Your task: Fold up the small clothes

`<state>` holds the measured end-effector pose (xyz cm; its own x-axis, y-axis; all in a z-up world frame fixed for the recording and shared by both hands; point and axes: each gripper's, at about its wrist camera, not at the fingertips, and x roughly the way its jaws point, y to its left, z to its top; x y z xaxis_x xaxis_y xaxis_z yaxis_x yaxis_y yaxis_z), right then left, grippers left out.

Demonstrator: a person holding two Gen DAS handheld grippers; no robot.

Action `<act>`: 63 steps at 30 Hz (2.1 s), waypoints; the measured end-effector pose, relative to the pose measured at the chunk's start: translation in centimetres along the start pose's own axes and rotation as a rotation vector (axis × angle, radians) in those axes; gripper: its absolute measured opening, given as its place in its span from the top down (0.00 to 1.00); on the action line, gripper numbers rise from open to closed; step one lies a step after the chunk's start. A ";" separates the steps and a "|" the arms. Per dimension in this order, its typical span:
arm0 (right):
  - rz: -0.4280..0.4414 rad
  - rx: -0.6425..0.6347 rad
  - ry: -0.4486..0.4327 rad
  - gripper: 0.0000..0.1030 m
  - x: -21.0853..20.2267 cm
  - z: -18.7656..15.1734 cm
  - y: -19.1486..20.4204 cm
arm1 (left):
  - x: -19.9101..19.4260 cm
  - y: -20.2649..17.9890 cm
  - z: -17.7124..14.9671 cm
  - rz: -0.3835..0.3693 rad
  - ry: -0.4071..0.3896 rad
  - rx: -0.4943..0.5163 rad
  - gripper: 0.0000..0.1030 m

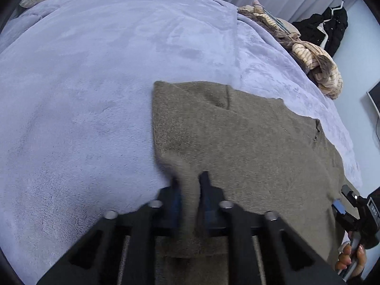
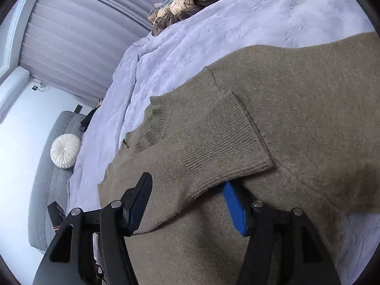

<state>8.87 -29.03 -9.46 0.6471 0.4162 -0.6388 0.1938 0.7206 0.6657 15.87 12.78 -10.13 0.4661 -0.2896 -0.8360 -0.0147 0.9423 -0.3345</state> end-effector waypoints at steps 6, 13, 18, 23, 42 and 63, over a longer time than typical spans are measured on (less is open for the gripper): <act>-0.027 -0.147 0.012 0.93 1.1 0.2 3.8 | -2.2 1.5 1.4 -0.023 -0.041 0.004 0.90; -0.137 -0.085 0.066 0.94 2.4 -0.7 1.1 | -1.3 2.3 0.1 0.054 -0.049 0.022 0.86; -0.216 -0.078 0.018 0.90 -1.2 -1.2 -0.1 | -5.1 2.8 -0.1 0.153 -0.135 0.062 0.86; -0.204 -0.118 -0.072 0.85 -4.2 -0.5 1.2 | -6.3 0.6 -0.7 0.109 -0.147 0.134 0.86; -0.206 -0.123 0.048 0.79 -2.8 -2.0 -0.2 | -3.3 -2.6 -4.4 0.184 -0.103 0.175 0.86; -0.331 -0.404 0.026 0.34 -9.6 -7.3 4.8 | -9.8 -8.7 -11.1 0.268 -0.174 0.242 0.01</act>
<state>-1.81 -25.50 -2.92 0.5796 0.1397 -0.8028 0.0816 0.9703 0.2277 1.61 5.55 -3.83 0.6169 -0.0148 -0.7869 0.0433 0.9989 0.0151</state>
